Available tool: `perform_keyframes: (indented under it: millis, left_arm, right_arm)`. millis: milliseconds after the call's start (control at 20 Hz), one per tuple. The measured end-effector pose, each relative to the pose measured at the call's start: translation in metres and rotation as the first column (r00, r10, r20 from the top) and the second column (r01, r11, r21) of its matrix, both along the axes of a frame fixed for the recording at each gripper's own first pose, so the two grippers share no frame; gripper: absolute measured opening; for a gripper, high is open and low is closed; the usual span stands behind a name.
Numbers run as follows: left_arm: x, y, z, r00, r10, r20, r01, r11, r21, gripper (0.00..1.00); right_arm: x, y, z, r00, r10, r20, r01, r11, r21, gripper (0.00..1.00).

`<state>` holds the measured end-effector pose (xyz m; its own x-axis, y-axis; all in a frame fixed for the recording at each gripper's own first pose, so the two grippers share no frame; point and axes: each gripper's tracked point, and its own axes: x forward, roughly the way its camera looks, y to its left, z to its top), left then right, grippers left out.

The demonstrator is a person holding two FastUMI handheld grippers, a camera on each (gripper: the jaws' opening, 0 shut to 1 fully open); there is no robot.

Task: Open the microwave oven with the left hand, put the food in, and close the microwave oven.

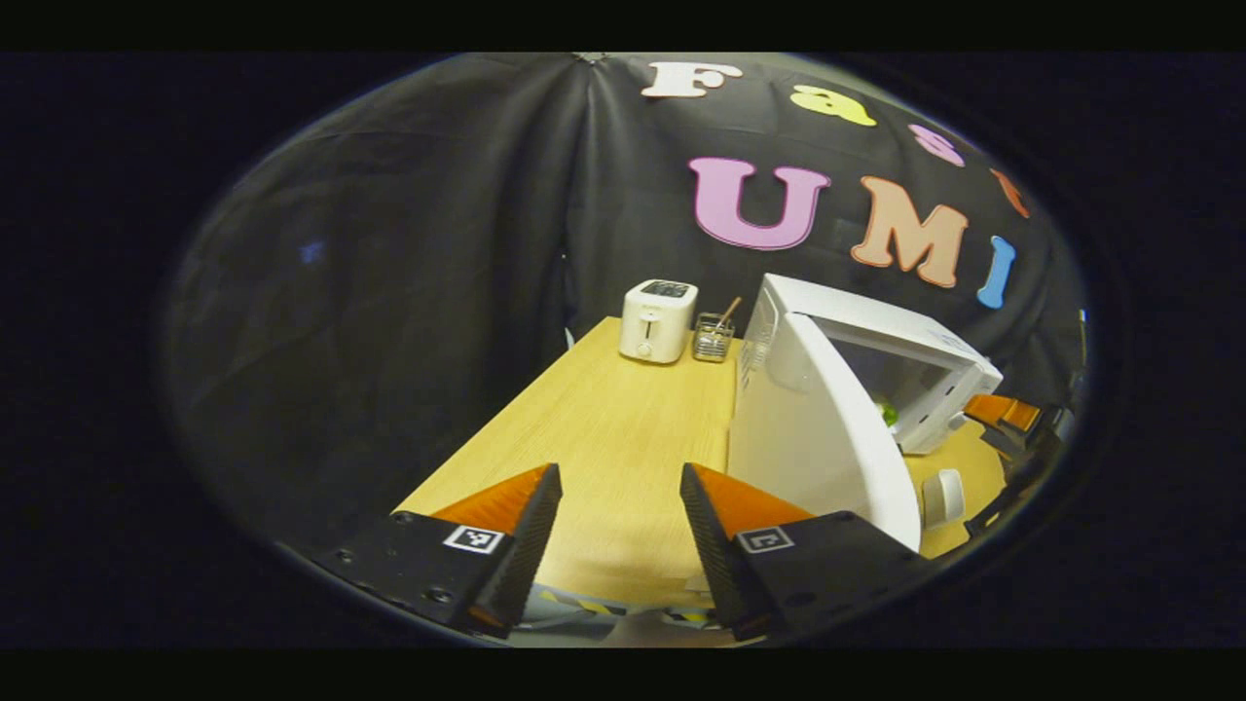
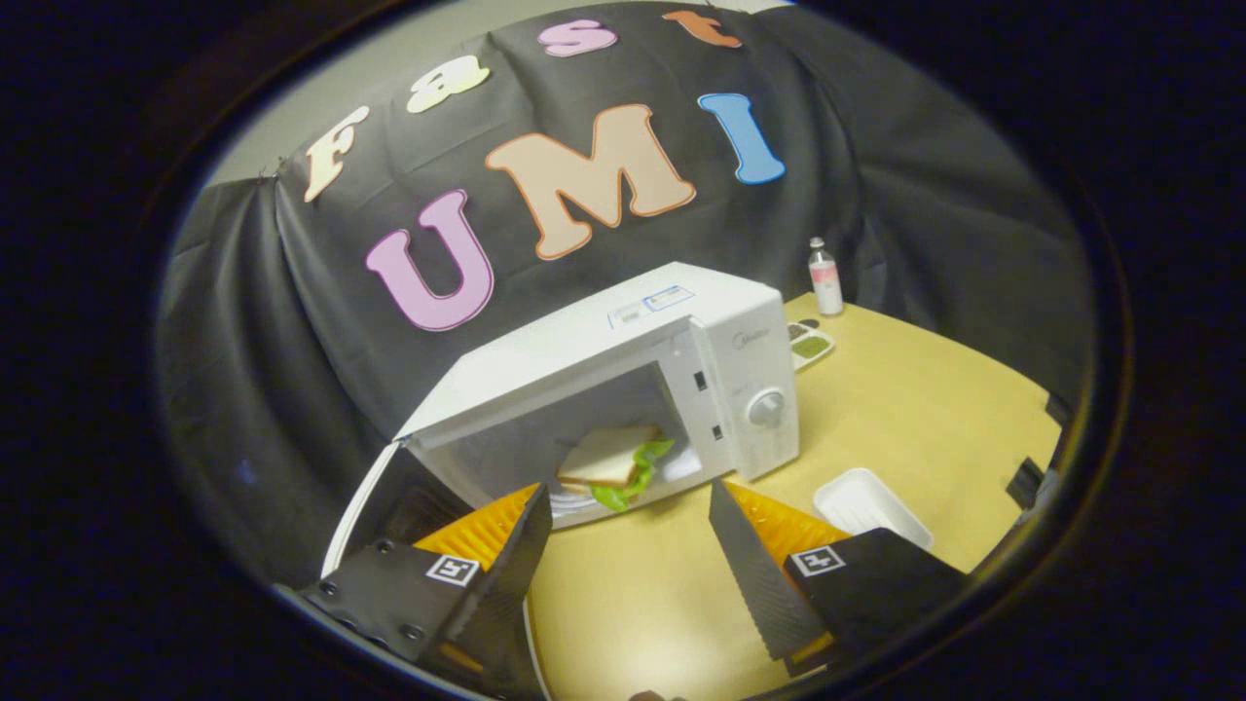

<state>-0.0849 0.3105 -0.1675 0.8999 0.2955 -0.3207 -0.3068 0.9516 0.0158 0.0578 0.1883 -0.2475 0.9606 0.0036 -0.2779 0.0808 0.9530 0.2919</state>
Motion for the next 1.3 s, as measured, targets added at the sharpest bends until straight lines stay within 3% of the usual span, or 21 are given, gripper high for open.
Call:
perform_keyframes:
  millis: [100, 150, 200, 250, 350, 400, 450, 500, 550, 900, 1300]
  left_arm:
    - [0.004, -0.005, 0.001, 1.000, -0.029, -0.007, 0.029, 0.999, 0.022, 0.51]
    - [0.006, -0.007, 0.001, 0.999, -0.046, -0.006, 0.046, 0.999, 0.022, 0.38]
    - [0.010, -0.011, 0.000, 0.998, -0.061, -0.008, 0.061, 0.998, 0.021, 0.25]
    - [0.012, -0.012, 0.000, 0.997, -0.071, -0.013, 0.071, 0.997, 0.024, 0.29]
    - [0.015, -0.010, -0.003, 0.997, -0.072, -0.026, 0.073, 0.997, 0.040, 0.17]
    - [0.016, -0.011, -0.006, 0.996, -0.076, -0.037, 0.077, 0.996, 0.043, 0.24]
    - [0.016, -0.010, -0.009, 0.996, -0.074, -0.051, 0.077, 0.996, 0.046, 0.14]
    - [0.016, -0.010, -0.012, 0.995, -0.073, -0.067, 0.076, 0.996, 0.049, 0.13]
    - [0.017, -0.011, -0.015, 0.994, -0.075, -0.080, 0.080, 0.995, 0.055, 0.01]
    - [0.028, -0.040, -0.021, 0.978, -0.164, -0.127, 0.173, 0.983, 0.061, 0.01]
    - [0.042, -0.065, -0.026, 0.969, -0.172, -0.179, 0.189, 0.978, 0.084, 0.01]
  right_arm:
    - [-0.011, -0.012, -0.001, 1.000, -0.015, -0.011, 0.014, 1.000, -0.027, 0.91]
    - [-0.016, -0.017, -0.001, 1.000, -0.023, -0.015, 0.023, 0.999, -0.029, 0.99]
    - [-0.021, -0.023, 0.000, 0.999, -0.035, -0.017, 0.034, 0.999, -0.033, 0.99]
    - [-0.029, -0.028, -0.001, 0.999, -0.046, -0.016, 0.045, 0.998, -0.041, 0.99]
    - [-0.039, -0.042, 0.001, 0.997, -0.075, -0.009, 0.074, 0.995, -0.061, 0.99]
    - [-0.045, -0.046, 0.001, 0.996, -0.085, -0.011, 0.084, 0.994, -0.067, 0.99]
    - [-0.050, -0.050, 0.000, 0.995, -0.094, -0.016, 0.092, 0.993, -0.074, 0.99]
    - [-0.055, -0.056, 0.000, 0.994, -0.105, -0.018, 0.103, 0.991, -0.083, 0.99]
    - [-0.060, -0.061, 0.000, 0.993, -0.116, -0.018, 0.114, 0.989, -0.093, 0.99]
    - [-0.077, -0.085, -0.002, 0.983, -0.183, -0.028, 0.180, 0.980, -0.086, 1.00]
    - [-0.086, -0.134, -0.016, 0.965, -0.238, -0.113, 0.231, 0.970, -0.070, 1.00]
